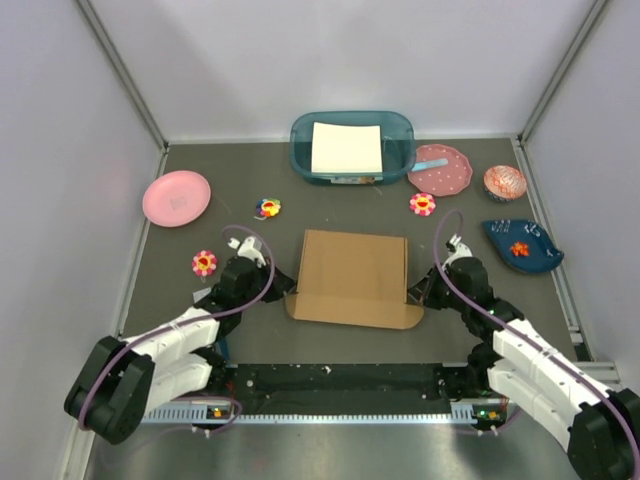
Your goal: Fold the paper box
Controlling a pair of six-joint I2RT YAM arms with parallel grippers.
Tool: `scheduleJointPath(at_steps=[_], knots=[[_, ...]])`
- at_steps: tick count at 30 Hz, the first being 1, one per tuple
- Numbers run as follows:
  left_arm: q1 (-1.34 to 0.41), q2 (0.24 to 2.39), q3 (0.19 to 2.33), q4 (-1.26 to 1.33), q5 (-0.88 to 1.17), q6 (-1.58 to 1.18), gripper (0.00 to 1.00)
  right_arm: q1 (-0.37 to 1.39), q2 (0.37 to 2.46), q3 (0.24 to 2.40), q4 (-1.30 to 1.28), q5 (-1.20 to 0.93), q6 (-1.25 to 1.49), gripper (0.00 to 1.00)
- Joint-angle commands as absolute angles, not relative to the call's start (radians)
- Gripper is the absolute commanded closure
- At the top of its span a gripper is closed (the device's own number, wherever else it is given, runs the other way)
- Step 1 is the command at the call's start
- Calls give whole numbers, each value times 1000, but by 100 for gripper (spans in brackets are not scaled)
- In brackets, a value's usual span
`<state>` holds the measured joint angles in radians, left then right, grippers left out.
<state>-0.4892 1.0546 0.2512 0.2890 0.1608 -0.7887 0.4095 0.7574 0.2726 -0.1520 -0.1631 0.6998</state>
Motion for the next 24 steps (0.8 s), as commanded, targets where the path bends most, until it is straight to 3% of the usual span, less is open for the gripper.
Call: scheduleJointPath(at_steps=[1, 24], knots=[[-495, 990, 244, 422, 305, -831, 98, 411, 697, 304, -118, -251, 716, 100], [-497, 695, 388, 154, 394, -833, 96, 410, 624, 616, -348, -279, 747, 100]])
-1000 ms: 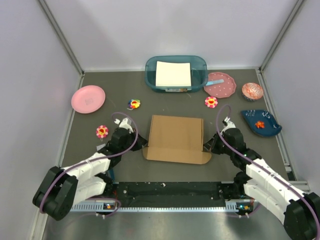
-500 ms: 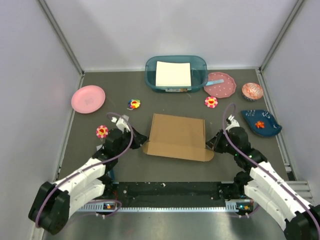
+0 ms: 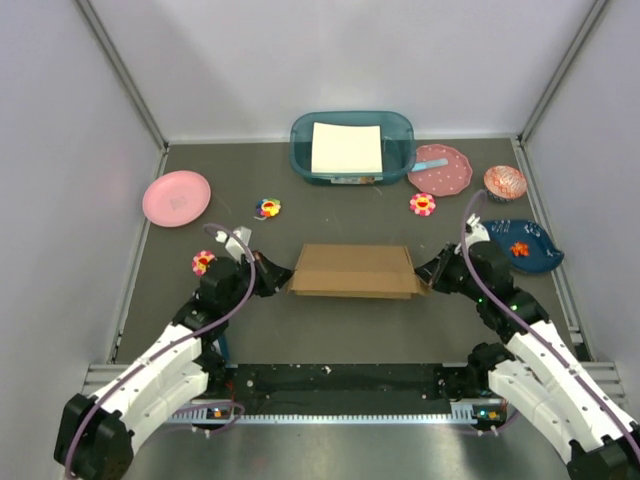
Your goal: Fold the paper box
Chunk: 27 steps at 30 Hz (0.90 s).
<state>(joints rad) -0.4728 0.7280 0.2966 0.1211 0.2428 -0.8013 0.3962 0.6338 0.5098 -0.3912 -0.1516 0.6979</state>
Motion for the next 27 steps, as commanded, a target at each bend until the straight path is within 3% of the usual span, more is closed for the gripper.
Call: scheduleJointPath(at_steps=[1, 9, 21, 27], knots=[[-495, 692, 399, 144, 396, -833, 96, 411, 627, 630, -354, -279, 749, 100], [-495, 710, 495, 89, 396, -811, 96, 411, 684, 713, -391, -284, 750, 100], [-495, 741, 474, 115, 350, -781, 96, 410, 724, 532, -321, -230, 730, 100], [-495, 762, 480, 88, 266, -747, 91, 410, 756, 525, -321, -183, 707, 100]])
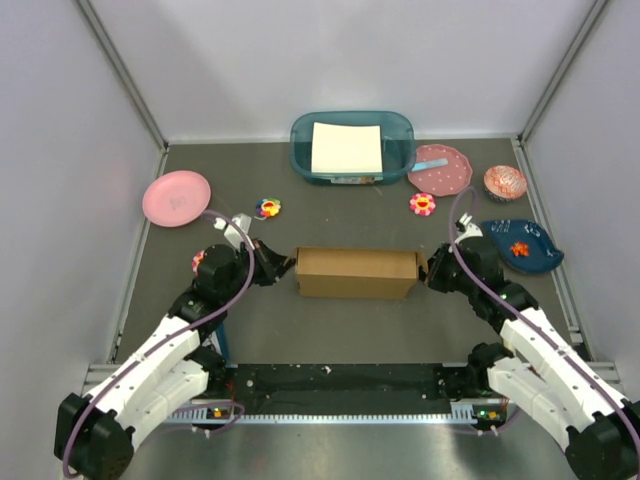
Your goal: Fold the paper box
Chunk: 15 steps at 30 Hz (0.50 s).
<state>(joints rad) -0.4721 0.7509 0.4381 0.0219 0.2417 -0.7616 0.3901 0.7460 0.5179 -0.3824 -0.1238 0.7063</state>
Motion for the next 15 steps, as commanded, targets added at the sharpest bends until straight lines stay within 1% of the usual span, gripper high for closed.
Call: scheduleJointPath(at_steps=[1, 2, 5, 6, 8, 10, 15], knots=[[-495, 764, 489, 71, 247, -733, 89, 411, 755, 529, -327, -175, 697, 100], [-495, 759, 494, 57, 230, -726, 87, 410, 753, 543, -334, -166, 693, 100], [-495, 739, 506, 5, 163, -695, 84, 410, 747, 574, -388, -115, 663, 100], [-495, 733, 508, 5, 146, -690, 82, 411, 742, 581, -423, -86, 654, 100], [-495, 716, 512, -61, 91, -672, 80, 410, 735, 604, -461, -54, 629, 98], [-495, 706, 520, -89, 33, -654, 78, 411, 724, 621, -514, -3, 615, 93], [-495, 699, 528, -153, -63, -641, 75, 411, 713, 672, -567, 72, 592, 91]])
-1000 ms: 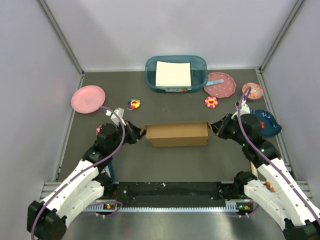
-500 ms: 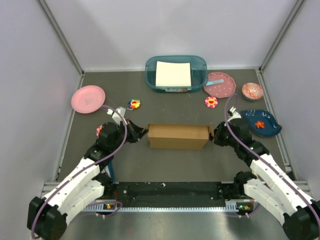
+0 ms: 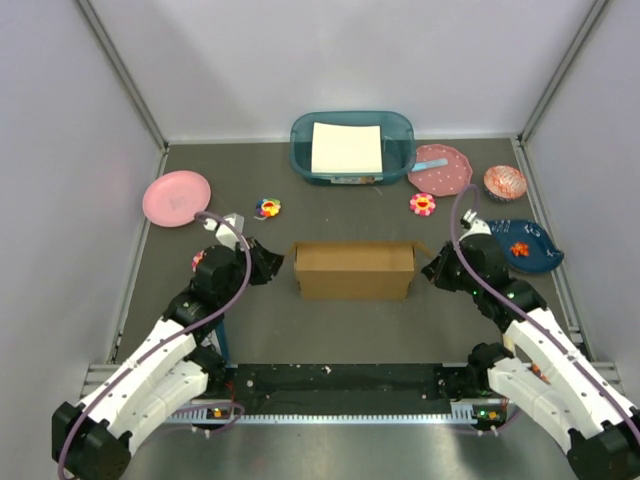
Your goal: Fold the paper box
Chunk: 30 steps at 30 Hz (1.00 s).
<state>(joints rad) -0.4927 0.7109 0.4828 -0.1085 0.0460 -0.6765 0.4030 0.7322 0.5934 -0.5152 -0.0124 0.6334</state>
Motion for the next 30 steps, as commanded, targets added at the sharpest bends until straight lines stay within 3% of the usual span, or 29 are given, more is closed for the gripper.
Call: scheduleJointPath(at_steps=[1, 5, 7, 9, 12, 16, 30], knots=[[-495, 699, 537, -164, -74, -640, 75, 410, 710, 684, -595, 78, 583, 91], [-494, 686, 580, -271, -228, -634, 69, 410, 666, 791, -672, 132, 529, 86], [-494, 678, 610, -350, -302, -638, 64, 411, 640, 831, -684, 127, 470, 73], [-494, 654, 623, -380, -363, -626, 51, 411, 627, 882, -689, 63, 399, 55], [-494, 611, 637, -391, -405, -608, 31, 411, 650, 930, -704, 16, 332, 45], [-492, 562, 661, -373, -410, -569, 27, 410, 686, 959, -704, -24, 275, 43], [-492, 531, 715, -348, -308, -502, 27, 411, 799, 972, -698, -57, 227, 47]])
